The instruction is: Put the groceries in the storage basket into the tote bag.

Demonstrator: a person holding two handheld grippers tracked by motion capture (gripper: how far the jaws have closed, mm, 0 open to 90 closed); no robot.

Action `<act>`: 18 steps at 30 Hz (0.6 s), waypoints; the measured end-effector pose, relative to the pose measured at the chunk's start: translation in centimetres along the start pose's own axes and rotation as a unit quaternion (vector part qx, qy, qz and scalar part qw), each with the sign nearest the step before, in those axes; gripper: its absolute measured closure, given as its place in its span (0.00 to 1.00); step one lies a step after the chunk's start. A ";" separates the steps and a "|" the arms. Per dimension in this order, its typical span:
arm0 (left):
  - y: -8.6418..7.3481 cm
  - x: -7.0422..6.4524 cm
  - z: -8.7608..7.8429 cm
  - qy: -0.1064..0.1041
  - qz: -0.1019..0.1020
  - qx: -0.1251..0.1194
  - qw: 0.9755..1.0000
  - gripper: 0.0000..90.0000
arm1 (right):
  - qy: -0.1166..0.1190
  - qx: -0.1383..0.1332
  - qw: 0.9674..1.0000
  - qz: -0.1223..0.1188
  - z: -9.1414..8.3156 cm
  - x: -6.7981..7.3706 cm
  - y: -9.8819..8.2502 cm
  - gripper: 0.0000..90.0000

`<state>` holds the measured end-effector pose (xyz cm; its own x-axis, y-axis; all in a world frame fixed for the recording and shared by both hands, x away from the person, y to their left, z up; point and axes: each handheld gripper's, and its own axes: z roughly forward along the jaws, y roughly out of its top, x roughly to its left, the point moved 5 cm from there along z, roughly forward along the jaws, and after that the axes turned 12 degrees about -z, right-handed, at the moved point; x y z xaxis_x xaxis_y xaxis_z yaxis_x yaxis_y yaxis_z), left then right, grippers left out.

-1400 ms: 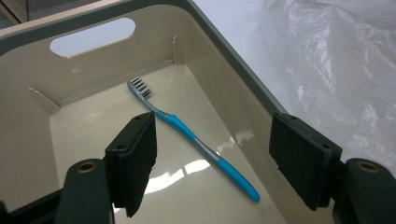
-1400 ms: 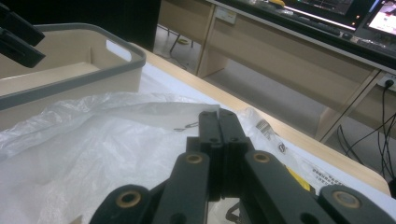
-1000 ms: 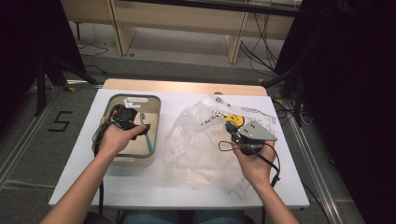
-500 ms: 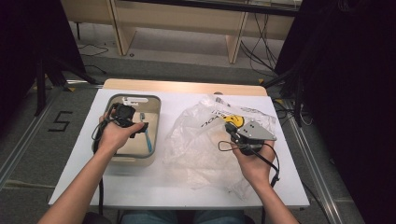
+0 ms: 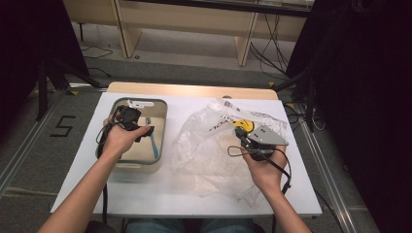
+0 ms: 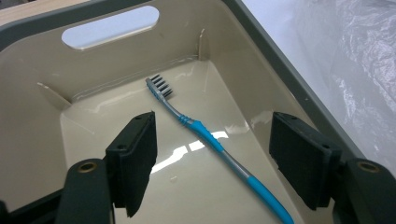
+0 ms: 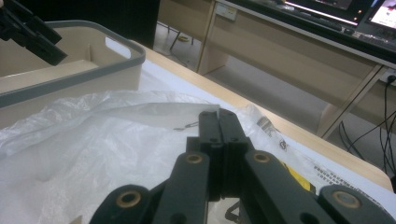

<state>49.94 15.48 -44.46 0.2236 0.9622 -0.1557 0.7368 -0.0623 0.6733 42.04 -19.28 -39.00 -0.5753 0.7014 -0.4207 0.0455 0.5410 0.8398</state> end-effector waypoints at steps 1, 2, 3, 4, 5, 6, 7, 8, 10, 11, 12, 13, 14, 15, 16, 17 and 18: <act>0.0 0.1 0.2 0.003 -0.003 0.002 1.000 0.36 | 0.001 0.000 1.000 0.000 0.0 0.0 0.0 1.00; 0.0 0.1 0.2 0.003 -0.003 0.002 1.000 0.36 | 0.001 0.000 1.000 0.000 0.0 0.1 0.0 1.00; 0.1 0.1 0.3 0.006 -0.004 0.003 1.000 0.36 | 0.001 0.000 1.000 0.000 0.0 0.1 0.0 1.00; 0.1 0.2 0.4 0.007 -0.006 0.002 1.000 0.36 | 0.001 0.000 1.000 -0.001 0.0 0.1 0.0 1.00; 0.1 0.2 0.5 0.007 -0.007 0.004 1.000 0.36 | 0.001 -0.002 1.000 -0.001 0.0 0.0 0.1 1.00; 0.2 0.2 0.6 0.006 -0.008 0.005 1.000 0.36 | 0.001 -0.002 1.000 -0.001 0.0 0.0 0.1 1.00; 0.2 0.3 0.7 0.007 -0.008 0.009 1.000 0.36 | 0.001 -0.001 1.000 0.000 0.0 0.0 0.1 1.00; 0.2 0.3 0.9 0.008 -0.009 0.010 1.000 0.36 | 0.001 0.000 1.000 0.000 0.0 0.0 0.0 1.00; 0.2 0.6 1.4 0.012 -0.015 0.017 1.000 0.36 | 0.001 0.001 1.000 0.000 0.0 0.0 0.0 1.00; 0.2 0.7 1.6 0.014 -0.018 0.021 1.000 0.37 | 0.002 0.001 1.000 0.000 0.0 0.0 0.0 1.00; 0.2 0.7 1.6 0.014 -0.018 0.021 1.000 0.37 | 0.002 0.001 1.000 0.000 0.0 0.1 0.0 1.00; 0.2 0.8 1.7 0.017 -0.022 0.025 0.999 0.37 | 0.003 0.001 1.000 0.000 0.0 0.1 0.0 1.00; 0.2 1.0 1.9 0.021 -0.026 0.030 0.999 0.38 | 0.004 0.001 1.000 0.000 0.0 0.2 0.0 1.00; 0.2 1.1 2.1 0.025 -0.029 0.032 0.999 0.38 | 0.005 0.000 1.000 -0.002 0.0 0.2 0.0 1.00; 0.2 1.2 2.3 0.028 -0.030 0.037 0.998 0.38 | 0.005 0.000 1.000 -0.002 0.0 0.2 0.0 1.00; 0.2 1.3 2.6 0.030 -0.034 0.042 0.998 0.39 | 0.007 0.000 1.000 -0.004 0.0 0.2 -0.1 1.00; 0.2 1.4 2.8 0.032 -0.037 0.046 0.998 0.39 | 0.007 0.000 1.000 -0.004 0.0 0.2 -0.1 1.00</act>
<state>52.22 16.05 -46.57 0.1269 0.9797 -0.1549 0.8065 -0.0110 0.5912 41.92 -19.19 -39.14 -0.5870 0.6902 -0.4231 0.0409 0.5472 0.8360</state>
